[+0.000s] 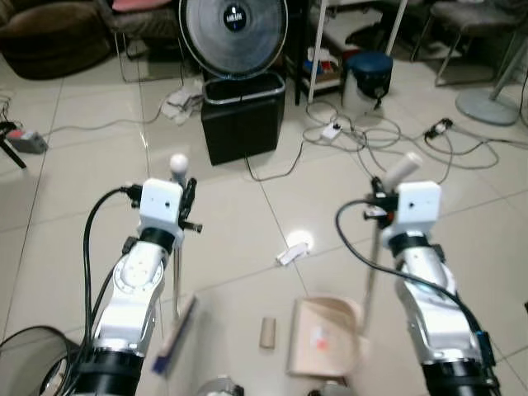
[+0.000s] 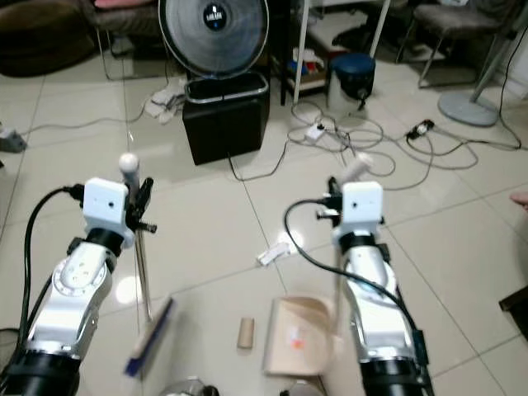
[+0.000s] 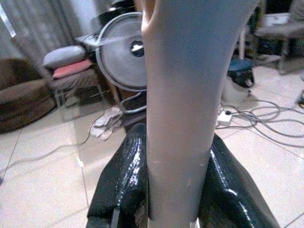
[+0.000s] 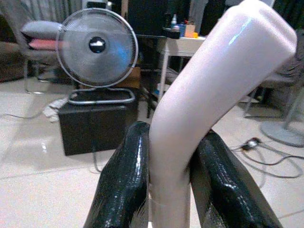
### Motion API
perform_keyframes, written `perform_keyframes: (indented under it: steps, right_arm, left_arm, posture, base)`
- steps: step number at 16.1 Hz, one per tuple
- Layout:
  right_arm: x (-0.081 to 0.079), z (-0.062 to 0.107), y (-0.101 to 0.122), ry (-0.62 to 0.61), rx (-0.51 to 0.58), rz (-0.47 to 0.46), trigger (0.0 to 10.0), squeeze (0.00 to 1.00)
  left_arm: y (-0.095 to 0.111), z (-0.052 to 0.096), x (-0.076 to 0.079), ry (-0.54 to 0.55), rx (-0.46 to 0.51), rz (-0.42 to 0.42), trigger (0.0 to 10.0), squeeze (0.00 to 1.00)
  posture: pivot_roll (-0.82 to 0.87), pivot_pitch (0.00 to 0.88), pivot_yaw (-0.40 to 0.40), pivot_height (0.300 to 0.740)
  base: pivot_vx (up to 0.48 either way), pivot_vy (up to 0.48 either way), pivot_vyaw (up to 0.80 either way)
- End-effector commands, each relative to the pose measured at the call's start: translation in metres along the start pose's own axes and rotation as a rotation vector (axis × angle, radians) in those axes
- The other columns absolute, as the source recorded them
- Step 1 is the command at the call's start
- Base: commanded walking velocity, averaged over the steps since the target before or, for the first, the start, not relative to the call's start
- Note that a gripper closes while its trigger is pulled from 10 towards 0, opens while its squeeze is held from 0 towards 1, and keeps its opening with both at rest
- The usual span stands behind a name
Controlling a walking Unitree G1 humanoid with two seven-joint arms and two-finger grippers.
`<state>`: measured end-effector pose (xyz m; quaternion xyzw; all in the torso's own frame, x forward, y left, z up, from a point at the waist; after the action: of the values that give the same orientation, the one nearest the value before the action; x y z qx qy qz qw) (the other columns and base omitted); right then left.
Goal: Sweep floor
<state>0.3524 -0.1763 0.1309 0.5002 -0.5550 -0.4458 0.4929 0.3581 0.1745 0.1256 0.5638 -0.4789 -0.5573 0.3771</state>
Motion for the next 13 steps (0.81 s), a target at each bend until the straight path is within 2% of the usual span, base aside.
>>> perform_keyframes:
  steps: [1, 4, 7, 9, 12, 13]
  right_arm:
    - [0.005, -0.002, 0.008, -0.012, 0.052, 0.020, 10.0, 0.00]
    - [0.008, -0.009, 0.010, 0.032, 0.111, 0.037, 10.0, 0.00]
    - [0.004, -0.014, 0.013, 0.079, 0.164, 0.063, 10.0, 0.00]
    - [-0.013, -0.018, 0.004, 0.172, 0.173, 0.077, 10.0, 0.00]
    - [-0.038, -0.024, -0.007, 0.239, 0.159, 0.081, 10.0, 0.00]
    - [-0.056, -0.027, -0.009, 0.274, 0.157, 0.053, 10.0, 0.00]
  left_arm:
    - [0.006, -0.003, -0.015, 0.066, 0.034, 0.003, 10.0, 0.00]
    - [0.008, -0.004, -0.034, 0.189, 0.085, 0.080, 10.0, 0.00]
    - [0.011, -0.002, -0.033, 0.197, 0.111, 0.128, 10.0, 0.00]
    - [0.014, 0.001, -0.027, 0.196, 0.155, 0.139, 10.0, 0.00]
    - [0.014, 0.002, -0.025, 0.203, 0.182, 0.130, 10.0, 0.00]
    - [0.016, 0.001, -0.023, 0.200, 0.196, 0.138, 10.0, 0.00]
  posture:
    - [0.02, 0.160, 0.022, 0.740]
    - [0.03, 0.216, 0.030, 0.740]
    - [0.04, 0.286, 0.035, 0.740]
    - [0.06, 0.334, 0.027, 0.740]
    - [0.07, 0.363, 0.020, 0.740]
    - [0.09, 0.376, 0.015, 0.740]
  base:
    - [0.000, 0.000, 0.00]
    - [0.000, 0.000, 0.00]
    - [0.000, 0.000, 0.00]
    - [0.000, 0.000, 0.00]
    - [0.000, 0.000, 0.00]
    - [0.000, 0.000, 0.00]
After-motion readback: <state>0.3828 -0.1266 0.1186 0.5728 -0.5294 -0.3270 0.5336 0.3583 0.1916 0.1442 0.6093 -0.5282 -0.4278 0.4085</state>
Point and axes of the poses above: a point about 5 cm out from each wrist's last joint towards the gripper, its own z axis pointing back from the gripper into the wrist, its own y axis along the axis of the wrist's last joint, x = y × z, the point moved 6 cm from there along -z, pointing out of the wrist towards the gripper, and after that the axes turned 3 degrees about -z, right-handed, at the moved point
